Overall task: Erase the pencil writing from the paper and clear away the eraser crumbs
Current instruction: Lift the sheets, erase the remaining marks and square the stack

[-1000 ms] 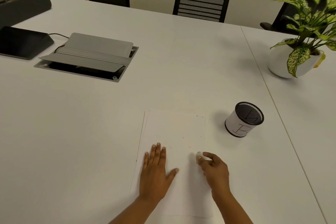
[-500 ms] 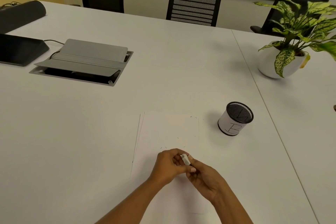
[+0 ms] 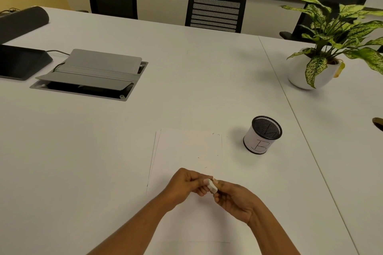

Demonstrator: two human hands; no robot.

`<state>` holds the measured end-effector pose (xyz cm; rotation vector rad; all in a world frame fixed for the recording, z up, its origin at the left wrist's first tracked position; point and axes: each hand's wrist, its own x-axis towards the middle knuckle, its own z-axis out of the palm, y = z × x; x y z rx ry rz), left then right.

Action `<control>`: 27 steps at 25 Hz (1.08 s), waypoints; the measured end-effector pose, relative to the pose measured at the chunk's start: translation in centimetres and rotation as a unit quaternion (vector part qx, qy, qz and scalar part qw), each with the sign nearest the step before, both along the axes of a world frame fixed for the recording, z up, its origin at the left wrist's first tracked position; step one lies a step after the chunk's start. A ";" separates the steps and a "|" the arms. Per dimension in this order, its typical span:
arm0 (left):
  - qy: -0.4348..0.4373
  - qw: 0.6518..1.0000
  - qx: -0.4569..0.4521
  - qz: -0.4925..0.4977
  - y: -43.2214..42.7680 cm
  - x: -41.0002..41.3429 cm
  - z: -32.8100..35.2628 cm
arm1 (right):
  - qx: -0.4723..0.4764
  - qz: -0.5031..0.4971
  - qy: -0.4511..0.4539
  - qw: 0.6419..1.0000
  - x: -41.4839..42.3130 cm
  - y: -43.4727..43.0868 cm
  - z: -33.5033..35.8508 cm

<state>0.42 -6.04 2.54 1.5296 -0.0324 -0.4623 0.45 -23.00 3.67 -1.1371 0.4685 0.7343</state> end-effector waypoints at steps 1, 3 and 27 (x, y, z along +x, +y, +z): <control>0.006 1.000 -0.001 0.006 0.0 0.0 0.0 | -0.001 -0.006 -0.001 1.000 -0.1 0.0 -0.1; 0.028 0.999 0.000 0.045 -0.2 -0.1 0.0 | -0.034 -0.022 -0.031 0.999 -0.2 0.2 -0.3; 0.108 0.966 0.101 0.213 -2.7 -0.3 1.0 | -0.478 0.069 -0.500 0.719 -2.8 2.6 -1.8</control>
